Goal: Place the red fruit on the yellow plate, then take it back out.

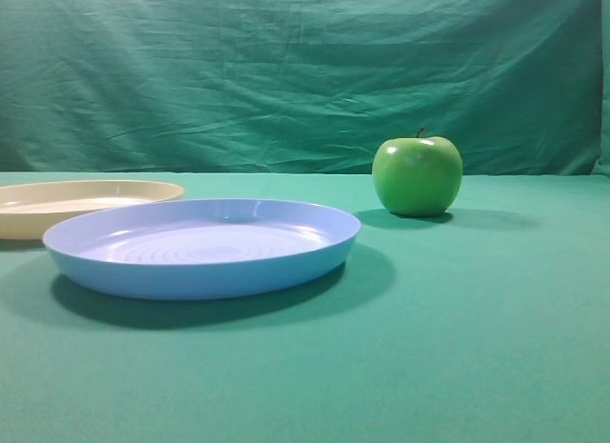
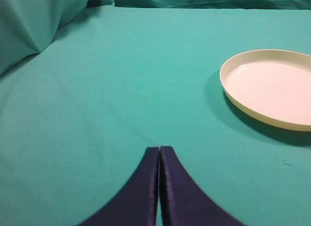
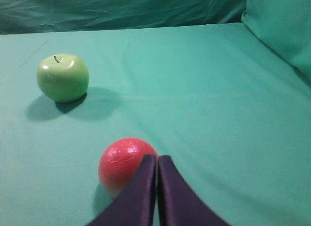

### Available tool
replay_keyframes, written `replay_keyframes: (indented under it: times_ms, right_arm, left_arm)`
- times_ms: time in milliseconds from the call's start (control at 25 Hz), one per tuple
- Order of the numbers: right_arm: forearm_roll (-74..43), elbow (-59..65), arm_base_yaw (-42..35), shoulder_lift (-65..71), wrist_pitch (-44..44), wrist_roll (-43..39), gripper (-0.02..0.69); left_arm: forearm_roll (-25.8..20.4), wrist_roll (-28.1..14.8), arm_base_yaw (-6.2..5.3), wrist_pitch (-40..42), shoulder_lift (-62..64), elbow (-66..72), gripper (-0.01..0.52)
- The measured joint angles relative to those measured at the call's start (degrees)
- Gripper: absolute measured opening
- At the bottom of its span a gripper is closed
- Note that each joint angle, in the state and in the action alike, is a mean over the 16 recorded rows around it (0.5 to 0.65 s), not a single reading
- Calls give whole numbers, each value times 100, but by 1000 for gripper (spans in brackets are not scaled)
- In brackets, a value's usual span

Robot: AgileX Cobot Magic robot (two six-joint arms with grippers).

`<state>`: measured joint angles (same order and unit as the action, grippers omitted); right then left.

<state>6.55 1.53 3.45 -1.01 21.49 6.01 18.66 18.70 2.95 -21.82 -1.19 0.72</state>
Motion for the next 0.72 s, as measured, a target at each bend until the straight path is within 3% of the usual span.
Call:
replay_keyframes:
  times_ms: [720]
  right_arm:
    - [0, 0, 0, 0, 4, -12, 0]
  left_arm:
    - [0, 0, 0, 0, 0, 0, 0]
